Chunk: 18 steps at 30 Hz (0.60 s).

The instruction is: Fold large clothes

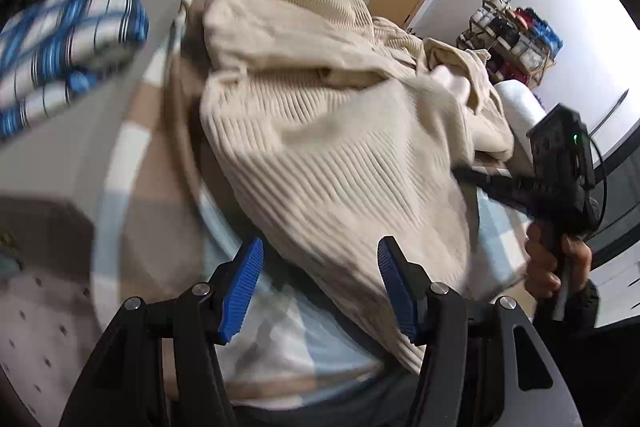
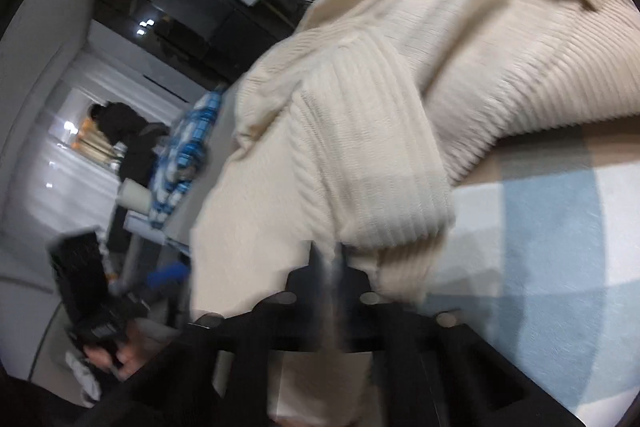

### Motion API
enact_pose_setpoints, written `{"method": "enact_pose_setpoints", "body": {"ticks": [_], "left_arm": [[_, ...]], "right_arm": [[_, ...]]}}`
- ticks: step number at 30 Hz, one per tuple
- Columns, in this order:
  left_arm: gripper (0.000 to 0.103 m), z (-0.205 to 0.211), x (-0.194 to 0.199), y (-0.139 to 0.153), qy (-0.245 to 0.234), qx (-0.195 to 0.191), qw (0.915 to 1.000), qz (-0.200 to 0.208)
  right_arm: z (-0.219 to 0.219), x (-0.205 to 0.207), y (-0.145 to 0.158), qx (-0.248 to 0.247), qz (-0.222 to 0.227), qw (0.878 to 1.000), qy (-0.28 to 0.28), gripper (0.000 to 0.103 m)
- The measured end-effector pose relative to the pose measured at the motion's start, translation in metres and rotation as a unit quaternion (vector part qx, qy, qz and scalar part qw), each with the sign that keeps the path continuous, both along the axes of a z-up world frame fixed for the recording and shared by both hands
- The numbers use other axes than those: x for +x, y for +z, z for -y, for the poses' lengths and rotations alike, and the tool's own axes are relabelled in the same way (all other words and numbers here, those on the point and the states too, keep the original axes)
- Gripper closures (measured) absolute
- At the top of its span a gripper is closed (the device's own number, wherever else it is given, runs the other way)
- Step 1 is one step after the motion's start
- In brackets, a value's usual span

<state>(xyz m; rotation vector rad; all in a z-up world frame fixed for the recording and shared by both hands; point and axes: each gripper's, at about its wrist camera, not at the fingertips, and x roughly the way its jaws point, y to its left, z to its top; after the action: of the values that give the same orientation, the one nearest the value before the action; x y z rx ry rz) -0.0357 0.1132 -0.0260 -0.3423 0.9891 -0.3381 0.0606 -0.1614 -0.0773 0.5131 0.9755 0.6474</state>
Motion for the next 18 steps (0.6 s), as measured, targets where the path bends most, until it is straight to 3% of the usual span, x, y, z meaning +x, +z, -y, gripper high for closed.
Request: {"method": "enact_pose_setpoints", "body": {"ticks": [2, 4, 6, 8, 12, 18], "left_arm": [[0.049, 0.004, -0.005, -0.009, -0.015, -0.039, 0.9989, -0.019], [0.049, 0.010, -0.006, -0.016, -0.030, -0.073, 0.9963, -0.034], [0.049, 0.018, -0.005, -0.026, -0.046, -0.136, 0.9882, -0.054], [0.049, 0.027, -0.002, -0.032, -0.062, -0.163, 0.9820, -0.072], [0.049, 0.041, -0.001, -0.036, -0.071, -0.171, 0.9789, -0.087], [0.049, 0.056, -0.008, -0.033, -0.098, -0.150, 0.9791, -0.096]], "right_arm": [[0.005, -0.004, 0.011, 0.007, 0.030, 1.000, -0.004, 0.100], [0.007, -0.005, 0.017, 0.006, 0.034, 0.999, -0.002, 0.100], [0.007, -0.005, 0.016, -0.002, 0.031, 1.000, -0.003, 0.100], [0.002, -0.004, 0.013, -0.008, 0.026, 1.000, -0.004, 0.100], [-0.002, -0.010, 0.017, 0.003, 0.036, 0.999, -0.008, 0.100], [0.013, -0.012, 0.037, 0.048, 0.077, 0.995, -0.043, 0.100]]}}
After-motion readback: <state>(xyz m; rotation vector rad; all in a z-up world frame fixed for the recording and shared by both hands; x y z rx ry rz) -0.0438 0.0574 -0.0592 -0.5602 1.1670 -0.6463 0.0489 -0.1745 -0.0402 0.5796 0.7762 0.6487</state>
